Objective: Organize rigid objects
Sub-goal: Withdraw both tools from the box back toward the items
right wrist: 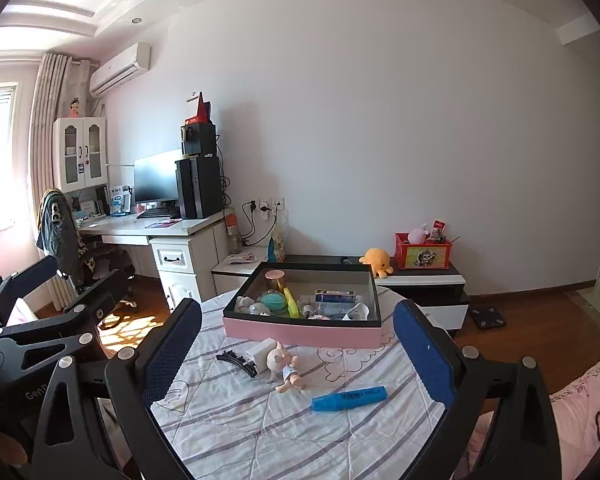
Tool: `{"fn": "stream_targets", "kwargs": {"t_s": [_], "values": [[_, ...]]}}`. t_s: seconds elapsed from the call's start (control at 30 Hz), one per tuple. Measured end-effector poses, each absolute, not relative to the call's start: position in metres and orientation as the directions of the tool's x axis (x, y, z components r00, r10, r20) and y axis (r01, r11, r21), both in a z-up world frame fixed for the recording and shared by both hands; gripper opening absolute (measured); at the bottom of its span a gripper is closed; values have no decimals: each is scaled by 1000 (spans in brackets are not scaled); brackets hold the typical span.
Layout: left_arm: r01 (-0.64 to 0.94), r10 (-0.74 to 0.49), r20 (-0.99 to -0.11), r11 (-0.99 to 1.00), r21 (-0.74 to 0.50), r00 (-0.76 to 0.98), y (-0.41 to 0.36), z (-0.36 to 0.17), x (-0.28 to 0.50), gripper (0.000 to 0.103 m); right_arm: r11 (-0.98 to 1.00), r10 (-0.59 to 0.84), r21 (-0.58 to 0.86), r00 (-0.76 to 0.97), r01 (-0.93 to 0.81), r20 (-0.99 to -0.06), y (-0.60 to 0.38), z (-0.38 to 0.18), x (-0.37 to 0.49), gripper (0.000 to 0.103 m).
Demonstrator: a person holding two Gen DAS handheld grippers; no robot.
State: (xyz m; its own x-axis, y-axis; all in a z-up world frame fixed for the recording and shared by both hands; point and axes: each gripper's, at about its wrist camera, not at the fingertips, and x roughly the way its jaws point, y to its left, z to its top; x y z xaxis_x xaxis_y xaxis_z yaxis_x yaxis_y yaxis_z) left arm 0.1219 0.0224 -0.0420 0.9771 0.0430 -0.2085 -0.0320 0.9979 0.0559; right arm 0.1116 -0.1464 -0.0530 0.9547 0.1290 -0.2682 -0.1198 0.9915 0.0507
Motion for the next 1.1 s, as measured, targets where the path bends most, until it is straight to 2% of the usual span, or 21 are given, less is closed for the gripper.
{"fn": "stream_targets", "kwargs": {"t_s": [0.23, 1.1], "values": [[-14, 22, -200, 999, 44, 980, 18, -38, 113, 100, 995, 102, 37, 963, -96, -249, -149, -46, 95, 98], [12, -3, -217, 999, 37, 976, 10, -41, 119, 100, 998, 68, 37, 962, -60, -266, -154, -46, 91, 98]]}}
